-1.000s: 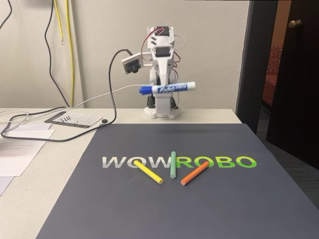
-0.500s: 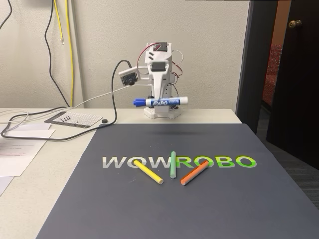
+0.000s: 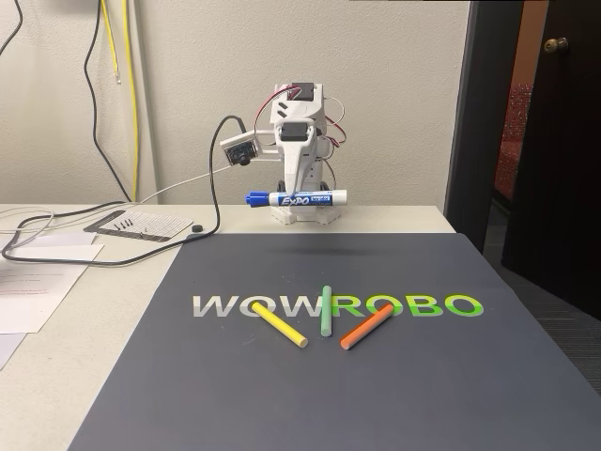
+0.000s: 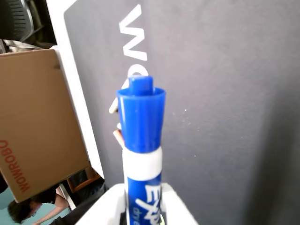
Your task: Pick up the blue marker.
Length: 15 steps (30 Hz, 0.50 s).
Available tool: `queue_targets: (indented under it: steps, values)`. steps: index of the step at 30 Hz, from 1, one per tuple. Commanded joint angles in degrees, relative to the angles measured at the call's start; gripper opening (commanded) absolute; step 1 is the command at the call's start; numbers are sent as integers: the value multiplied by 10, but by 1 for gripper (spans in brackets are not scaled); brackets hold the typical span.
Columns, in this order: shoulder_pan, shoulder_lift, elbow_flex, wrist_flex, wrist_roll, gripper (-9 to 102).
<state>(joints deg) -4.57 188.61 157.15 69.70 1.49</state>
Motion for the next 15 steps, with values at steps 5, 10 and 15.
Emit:
queue_targets:
  steps: [5, 10, 15]
  values:
    - [-9, 33, 2, -24, 4, 0]
    - [-13, 33, 2, -29, 14, 0]
    - [-20, 33, 8, -34, 14, 0]
